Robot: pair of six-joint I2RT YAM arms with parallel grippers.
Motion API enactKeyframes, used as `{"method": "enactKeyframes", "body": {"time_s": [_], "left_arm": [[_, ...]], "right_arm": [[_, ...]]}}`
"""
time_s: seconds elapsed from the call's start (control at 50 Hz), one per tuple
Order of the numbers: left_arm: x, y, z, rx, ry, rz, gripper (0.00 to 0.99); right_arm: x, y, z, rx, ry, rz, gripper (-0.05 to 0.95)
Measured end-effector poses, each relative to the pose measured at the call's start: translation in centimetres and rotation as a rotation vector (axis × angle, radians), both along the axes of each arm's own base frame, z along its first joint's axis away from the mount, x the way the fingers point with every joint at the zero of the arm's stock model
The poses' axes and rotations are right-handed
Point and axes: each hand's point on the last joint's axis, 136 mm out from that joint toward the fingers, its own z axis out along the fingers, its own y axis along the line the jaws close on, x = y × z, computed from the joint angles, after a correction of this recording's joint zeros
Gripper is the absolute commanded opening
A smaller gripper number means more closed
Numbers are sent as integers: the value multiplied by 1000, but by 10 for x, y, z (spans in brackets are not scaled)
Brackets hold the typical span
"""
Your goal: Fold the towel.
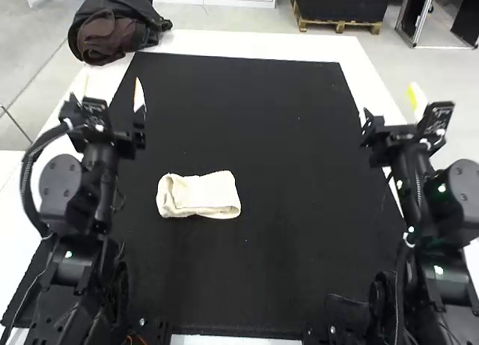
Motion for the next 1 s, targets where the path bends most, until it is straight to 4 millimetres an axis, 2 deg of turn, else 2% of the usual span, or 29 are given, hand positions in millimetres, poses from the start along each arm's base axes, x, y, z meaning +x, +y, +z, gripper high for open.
{"method": "enactKeyframes", "body": {"time_s": [0.12,0.24,0.36,0.5,0.64,0.78,1.0], "left_arm": [[9,1,-24,3,86,9,923],[14,2,-43,-6,159,9,930],[17,1,-58,-14,223,5,931],[21,0,-82,-59,313,-14,934],[22,-1,-95,-143,360,-38,946],[22,-1,-98,-188,367,-47,948],[22,-1,-99,-214,366,-53,962]], "right_arm": [[4,10,-16,34,73,74,911],[2,20,-20,25,91,135,910],[4,21,-26,-46,82,122,911],[15,5,-51,-81,100,14,911],[24,-15,-77,-72,186,-104,911],[27,-32,-135,-70,423,-197,911],[27,-38,-137,-78,432,-230,911]]}}
